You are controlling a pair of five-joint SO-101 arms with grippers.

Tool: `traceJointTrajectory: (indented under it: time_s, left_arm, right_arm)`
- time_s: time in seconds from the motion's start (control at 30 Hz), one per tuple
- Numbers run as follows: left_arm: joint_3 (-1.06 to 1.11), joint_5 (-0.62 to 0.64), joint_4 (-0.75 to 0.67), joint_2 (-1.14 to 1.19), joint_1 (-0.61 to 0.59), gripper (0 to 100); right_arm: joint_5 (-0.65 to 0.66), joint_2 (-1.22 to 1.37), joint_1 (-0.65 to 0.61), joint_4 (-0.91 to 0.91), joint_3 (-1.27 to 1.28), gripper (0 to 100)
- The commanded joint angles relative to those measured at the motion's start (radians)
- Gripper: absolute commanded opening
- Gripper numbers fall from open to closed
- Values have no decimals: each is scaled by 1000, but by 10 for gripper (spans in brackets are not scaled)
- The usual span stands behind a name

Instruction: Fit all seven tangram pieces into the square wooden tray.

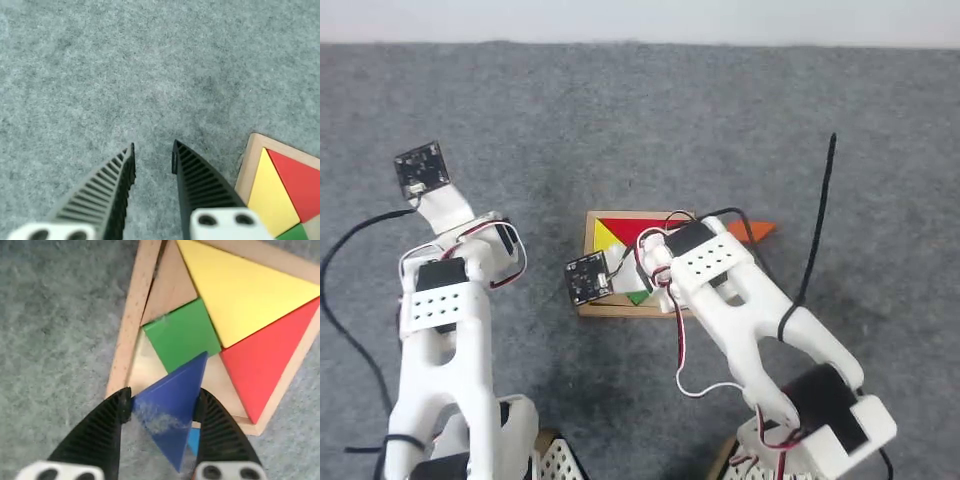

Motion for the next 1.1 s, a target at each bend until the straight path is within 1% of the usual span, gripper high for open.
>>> traceJointTrajectory:
  time_s: [0.0,0.37,0.47,0.57,0.97,1.07]
  left_arm:
    - [-15,11,-25,-43,-2,126]
    - [-16,12,-26,-44,-18,126]
    - [-18,49,-28,-44,-43,127]
    - [-18,52,-28,-44,-54,127]
    - [-18,77,-28,-44,-55,127]
    - [-18,77,-28,-44,-55,127]
  right_arm:
    - [12,-48,-13,24,-8,69]
    - [48,-39,-15,73,-8,71]
    - [48,-39,-12,76,-5,118]
    - [48,-39,-13,76,9,154]
    - [40,-39,-15,70,20,160]
    - [11,-39,-15,65,20,195]
